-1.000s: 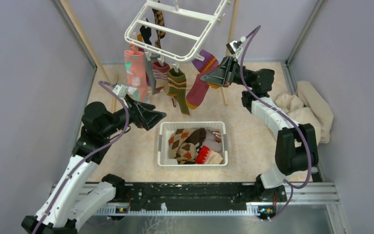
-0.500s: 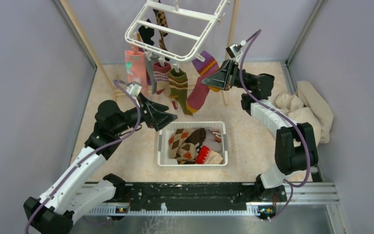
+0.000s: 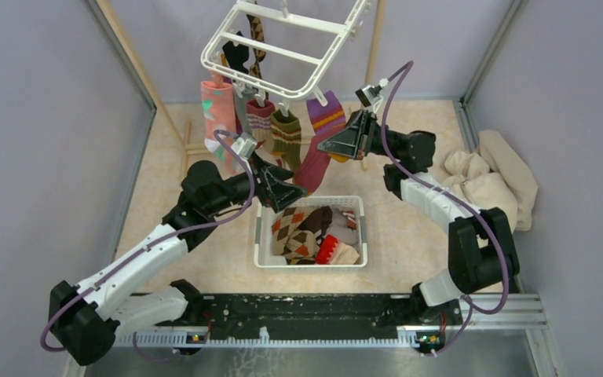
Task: Remove the socks clipped to the hanger
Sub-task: Remove the sock from the hanger.
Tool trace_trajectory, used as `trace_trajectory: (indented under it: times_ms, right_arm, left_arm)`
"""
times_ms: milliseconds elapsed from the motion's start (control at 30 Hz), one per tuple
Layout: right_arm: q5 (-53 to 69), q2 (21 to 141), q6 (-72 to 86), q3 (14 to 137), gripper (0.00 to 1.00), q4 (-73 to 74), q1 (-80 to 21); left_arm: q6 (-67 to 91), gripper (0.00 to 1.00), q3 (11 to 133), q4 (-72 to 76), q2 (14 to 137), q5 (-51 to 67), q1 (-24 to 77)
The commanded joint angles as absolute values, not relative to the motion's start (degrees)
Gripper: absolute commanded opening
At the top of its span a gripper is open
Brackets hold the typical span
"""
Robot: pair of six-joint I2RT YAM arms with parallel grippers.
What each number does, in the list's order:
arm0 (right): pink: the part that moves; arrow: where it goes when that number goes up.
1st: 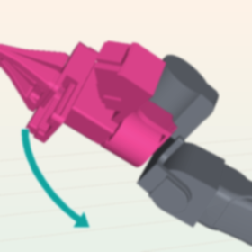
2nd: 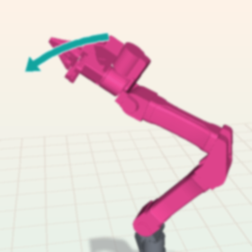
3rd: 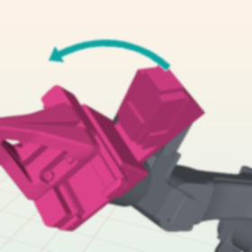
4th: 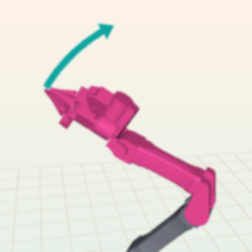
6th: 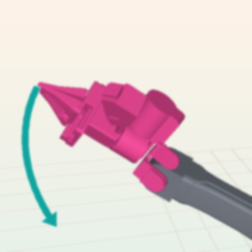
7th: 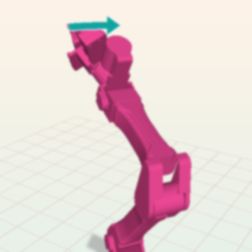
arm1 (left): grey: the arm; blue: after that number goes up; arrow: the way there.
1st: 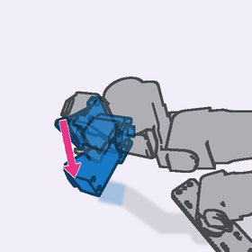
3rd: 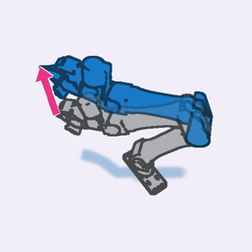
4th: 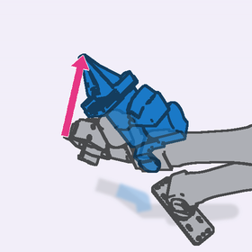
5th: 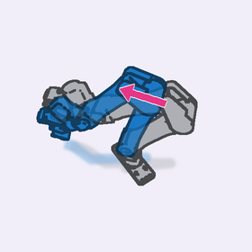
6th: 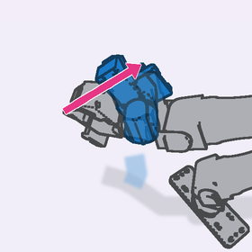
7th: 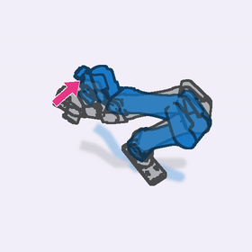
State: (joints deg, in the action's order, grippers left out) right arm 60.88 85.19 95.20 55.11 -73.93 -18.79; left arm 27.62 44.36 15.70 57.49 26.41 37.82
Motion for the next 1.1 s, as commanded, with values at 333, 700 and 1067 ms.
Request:
trace_trajectory:
  times_ms: [333, 700, 1067]
  right_arm:
    - [57.6, 79.1, 91.9, 51.0, 0.0, -74.0, -22.4]
    - [55.8, 78.6, 87.8, 49.3, 0.0, -69.9, -24.8]
    - [55.6, 74.8, 72.4, 52.3, 0.37, -48.8, -24.8]
  left_arm:
    - [25.4, 0.99, 43.9, 23.5, 59.4, 22.3, 41.6]
    - [24.7, 0.58, 48.0, 20.9, 62.6, 22.6, 44.2]
    - [22.7, 0.0, 54.6, 8.4, 64.1, 19.7, 44.0]
